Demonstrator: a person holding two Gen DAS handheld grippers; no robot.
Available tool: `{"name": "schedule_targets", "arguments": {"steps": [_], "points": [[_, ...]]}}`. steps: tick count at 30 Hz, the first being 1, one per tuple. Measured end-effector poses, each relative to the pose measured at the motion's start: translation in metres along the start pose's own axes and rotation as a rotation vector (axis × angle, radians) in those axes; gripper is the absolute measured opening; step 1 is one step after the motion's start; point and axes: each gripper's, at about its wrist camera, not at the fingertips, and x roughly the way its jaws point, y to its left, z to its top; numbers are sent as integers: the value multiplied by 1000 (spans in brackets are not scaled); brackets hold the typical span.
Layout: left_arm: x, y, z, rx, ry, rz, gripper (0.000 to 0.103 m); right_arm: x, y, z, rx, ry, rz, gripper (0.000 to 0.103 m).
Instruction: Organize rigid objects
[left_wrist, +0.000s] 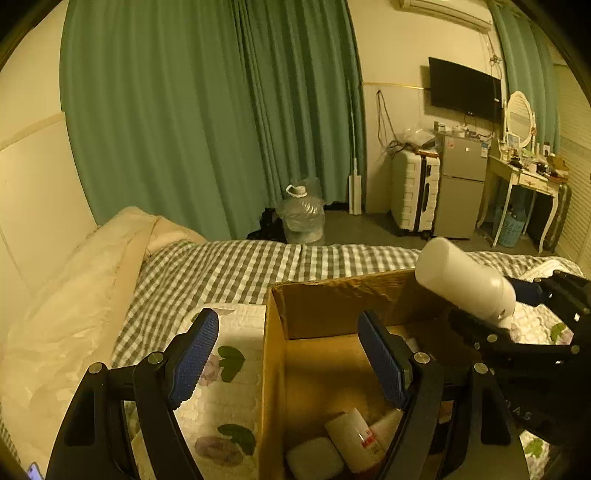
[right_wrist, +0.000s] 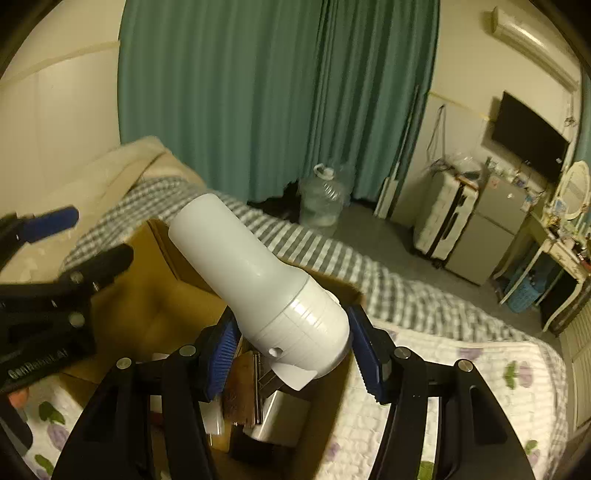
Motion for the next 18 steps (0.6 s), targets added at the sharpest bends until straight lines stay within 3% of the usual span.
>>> {"name": "schedule_targets", "arguments": {"steps": [6, 8, 11, 18], "points": [[16, -2, -8, 7, 26, -10, 81, 27, -6, -9, 10, 6, -15, 60], [16, -3, -9, 9, 30, -11, 80, 29, -13, -11, 35, -7, -4, 75], [10, -3, -7, 9, 32, -11, 81, 19, -14, -13, 61, -27, 10, 85], [-45, 0, 15, 9, -40, -13, 81, -35, -27, -1, 103, -81, -30, 87]]}}
